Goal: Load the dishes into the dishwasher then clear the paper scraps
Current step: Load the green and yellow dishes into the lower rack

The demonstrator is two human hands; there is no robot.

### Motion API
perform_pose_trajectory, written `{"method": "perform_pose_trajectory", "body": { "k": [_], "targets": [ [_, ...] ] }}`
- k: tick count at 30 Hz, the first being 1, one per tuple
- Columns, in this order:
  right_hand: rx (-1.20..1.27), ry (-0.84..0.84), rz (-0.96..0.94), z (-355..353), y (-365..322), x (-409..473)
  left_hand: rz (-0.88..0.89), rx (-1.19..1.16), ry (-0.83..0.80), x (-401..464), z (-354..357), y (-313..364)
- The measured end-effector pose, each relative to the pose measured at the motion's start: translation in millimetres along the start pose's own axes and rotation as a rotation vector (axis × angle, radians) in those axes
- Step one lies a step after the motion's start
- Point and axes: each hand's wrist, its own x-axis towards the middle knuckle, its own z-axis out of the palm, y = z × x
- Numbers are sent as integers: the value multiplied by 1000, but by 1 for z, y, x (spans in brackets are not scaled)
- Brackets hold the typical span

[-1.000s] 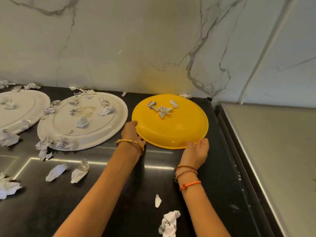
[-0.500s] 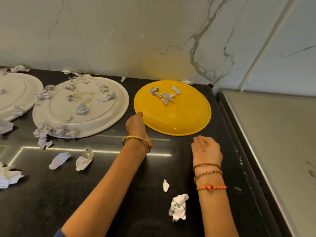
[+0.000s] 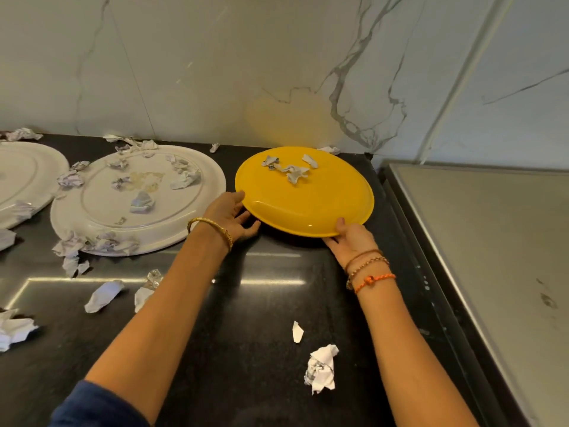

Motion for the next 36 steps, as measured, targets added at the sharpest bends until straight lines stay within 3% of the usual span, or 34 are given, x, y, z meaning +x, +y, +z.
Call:
{"method": "perform_pose_trajectory", "body": {
  "k": [8,13,20,25,29,33,36],
  "targets": [
    [27,-211,-35,-3,-1,-2,67,-27,-62,-1,-1,-5],
    [-66,-168,-98,-1,10,-5,375,-205,-129,-13,-5,-3],
    [-354,-57,-155,26,3,-16,848,-27,69,-49,1,44],
    [-545,-67,-224,50,4,-22,1024,-7,134,-87,2,61],
    [-669,-87,-329,66,16,-28,1031,-62,257,-96,-6,63],
    [-344,-229,-181,71,10,-36,962,-127,348,-95,-22,64],
    [-237,-129,-286,62,2,-41,917,-104,289,-92,-27,61]
  ]
}}
